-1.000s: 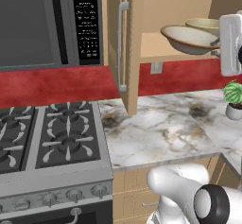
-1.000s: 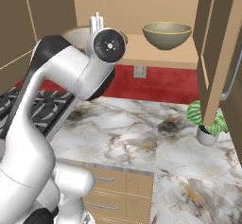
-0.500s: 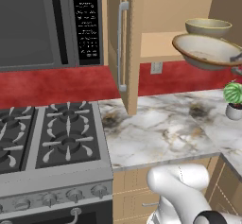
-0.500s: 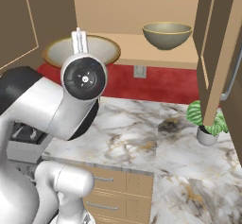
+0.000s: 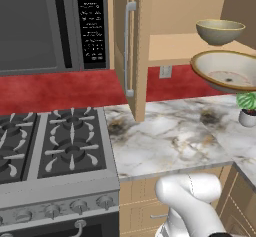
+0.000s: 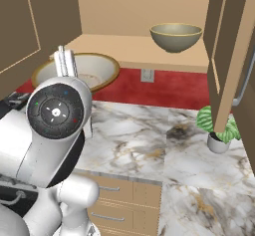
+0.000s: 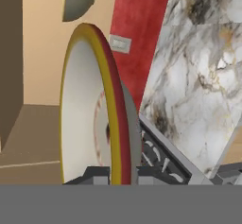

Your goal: Move the bowls from the cabinet to the plates on the dining table.

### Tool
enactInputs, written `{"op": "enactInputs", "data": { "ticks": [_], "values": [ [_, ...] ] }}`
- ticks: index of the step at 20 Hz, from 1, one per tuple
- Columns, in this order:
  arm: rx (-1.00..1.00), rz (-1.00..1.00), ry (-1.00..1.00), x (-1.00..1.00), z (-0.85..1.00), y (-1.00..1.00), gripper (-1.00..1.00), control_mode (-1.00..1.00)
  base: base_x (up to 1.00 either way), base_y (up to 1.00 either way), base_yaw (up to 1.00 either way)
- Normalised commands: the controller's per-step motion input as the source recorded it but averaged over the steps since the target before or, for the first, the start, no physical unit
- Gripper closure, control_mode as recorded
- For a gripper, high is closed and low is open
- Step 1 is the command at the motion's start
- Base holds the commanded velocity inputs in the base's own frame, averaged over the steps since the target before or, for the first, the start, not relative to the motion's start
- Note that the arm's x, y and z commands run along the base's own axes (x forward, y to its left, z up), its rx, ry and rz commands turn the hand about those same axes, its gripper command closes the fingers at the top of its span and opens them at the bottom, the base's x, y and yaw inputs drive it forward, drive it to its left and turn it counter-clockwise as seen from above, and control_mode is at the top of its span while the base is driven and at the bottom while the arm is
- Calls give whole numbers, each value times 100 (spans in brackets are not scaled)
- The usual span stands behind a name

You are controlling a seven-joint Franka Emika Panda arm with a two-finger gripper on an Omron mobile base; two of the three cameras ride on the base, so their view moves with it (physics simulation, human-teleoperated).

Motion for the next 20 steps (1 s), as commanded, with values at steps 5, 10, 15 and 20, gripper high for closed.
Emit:
{"op": "enactInputs", "data": {
  "ticks": [5, 10, 15, 20],
  "values": [
    [-1, 0, 4, -37, -17, 0, 100, -100, 0, 0, 0],
    [0, 0, 0, -5, 0, 0, 100, -100, 0, 0, 0],
    [0, 0, 0, 0, 0, 0, 100, -100, 0, 0, 0],
    [0, 0, 0, 0, 0, 0, 100, -100, 0, 0, 0]
  ]
}}
